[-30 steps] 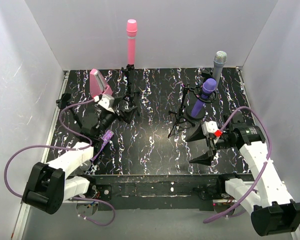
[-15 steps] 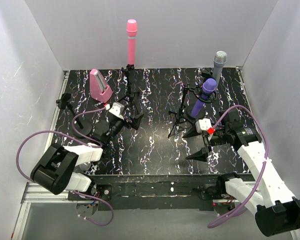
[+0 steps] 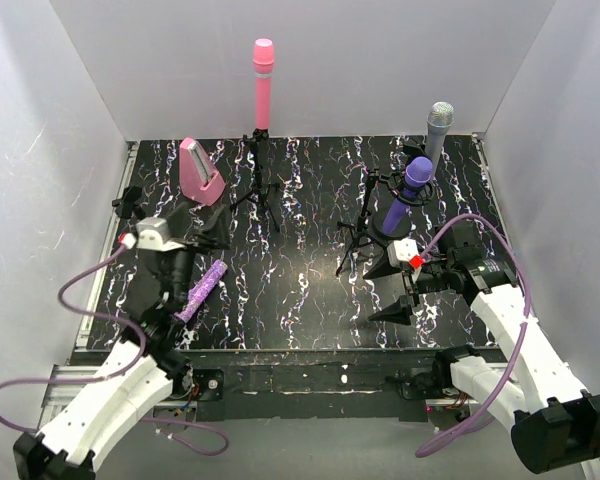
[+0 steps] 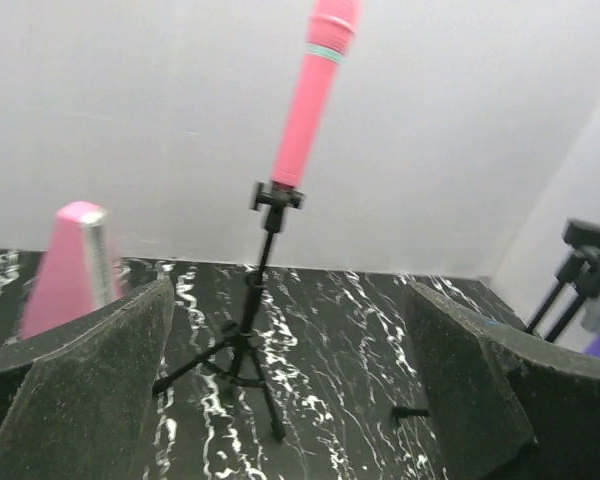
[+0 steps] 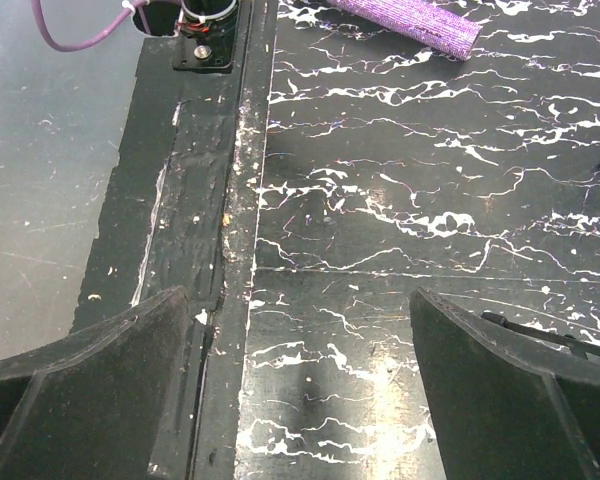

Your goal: Attach the microphones to the stand

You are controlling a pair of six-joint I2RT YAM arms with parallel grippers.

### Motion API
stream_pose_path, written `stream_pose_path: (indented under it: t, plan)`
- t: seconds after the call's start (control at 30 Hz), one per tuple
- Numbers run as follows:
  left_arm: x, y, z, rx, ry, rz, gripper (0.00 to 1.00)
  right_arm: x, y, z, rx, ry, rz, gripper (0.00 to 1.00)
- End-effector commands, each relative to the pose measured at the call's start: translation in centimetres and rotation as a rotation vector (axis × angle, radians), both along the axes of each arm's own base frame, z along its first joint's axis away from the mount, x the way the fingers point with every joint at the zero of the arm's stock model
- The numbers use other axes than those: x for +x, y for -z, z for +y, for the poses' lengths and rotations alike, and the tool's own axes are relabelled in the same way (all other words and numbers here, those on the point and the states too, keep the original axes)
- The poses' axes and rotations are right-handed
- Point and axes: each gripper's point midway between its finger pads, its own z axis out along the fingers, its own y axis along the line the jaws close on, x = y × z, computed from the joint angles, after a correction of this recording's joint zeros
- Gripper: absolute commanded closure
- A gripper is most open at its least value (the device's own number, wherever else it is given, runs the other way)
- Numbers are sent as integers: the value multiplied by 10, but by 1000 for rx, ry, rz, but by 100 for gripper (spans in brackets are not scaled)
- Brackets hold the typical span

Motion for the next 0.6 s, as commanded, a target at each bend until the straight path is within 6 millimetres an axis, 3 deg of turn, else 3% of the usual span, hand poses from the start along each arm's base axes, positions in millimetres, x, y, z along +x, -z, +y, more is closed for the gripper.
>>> stream_pose_path:
  t: [0.0,0.13,0.17,0.4,0.57]
  plan:
    - [-8,68,42,66,-198,293,2,2,-2,3,20,-7,-12,2]
    - [-22,98,112,89,-593,477,2,2,0,3,18,-4,-8,2]
    - [-24,99,120,78,-657,497,2,1,0,3,19,-5,-13,2]
    - [-1,145,130,132,-926,658,5,2,3,3,15,-2,-4,2]
    - [27,160,137,90,-967,564,10,2,7,2,8,2,-2,2]
